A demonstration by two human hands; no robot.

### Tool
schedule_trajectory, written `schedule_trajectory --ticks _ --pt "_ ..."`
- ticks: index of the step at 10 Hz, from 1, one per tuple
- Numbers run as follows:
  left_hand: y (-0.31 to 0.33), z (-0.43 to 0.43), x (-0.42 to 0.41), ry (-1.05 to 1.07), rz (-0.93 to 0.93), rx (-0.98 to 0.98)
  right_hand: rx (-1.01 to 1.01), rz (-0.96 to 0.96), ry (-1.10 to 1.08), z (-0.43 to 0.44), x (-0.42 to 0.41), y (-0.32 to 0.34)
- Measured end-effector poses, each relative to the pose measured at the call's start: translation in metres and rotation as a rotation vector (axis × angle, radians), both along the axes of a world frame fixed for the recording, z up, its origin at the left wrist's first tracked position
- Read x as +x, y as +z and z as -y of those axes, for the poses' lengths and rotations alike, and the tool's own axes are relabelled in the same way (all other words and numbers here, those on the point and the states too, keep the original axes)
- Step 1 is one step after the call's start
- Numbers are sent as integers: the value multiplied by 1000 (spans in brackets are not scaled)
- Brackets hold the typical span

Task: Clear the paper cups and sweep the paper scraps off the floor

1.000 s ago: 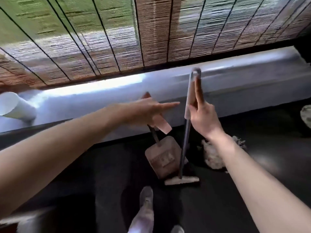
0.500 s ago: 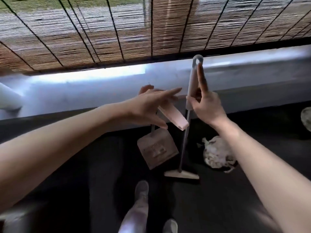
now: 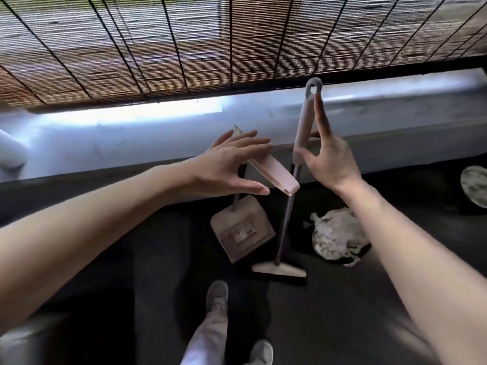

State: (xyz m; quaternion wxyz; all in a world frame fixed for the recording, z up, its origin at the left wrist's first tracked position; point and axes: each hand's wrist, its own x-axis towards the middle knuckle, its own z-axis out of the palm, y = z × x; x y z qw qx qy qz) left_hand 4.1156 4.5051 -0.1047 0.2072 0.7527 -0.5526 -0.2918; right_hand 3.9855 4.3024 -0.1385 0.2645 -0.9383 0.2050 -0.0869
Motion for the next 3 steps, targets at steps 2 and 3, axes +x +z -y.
schedule_trajectory --ticks 2,3 --pt "3 2 -2 15 1 43 3 12 35 6 -7 0" --pt "11 -4 -5 -7 54 78 1 -40 36 8 -14 8"
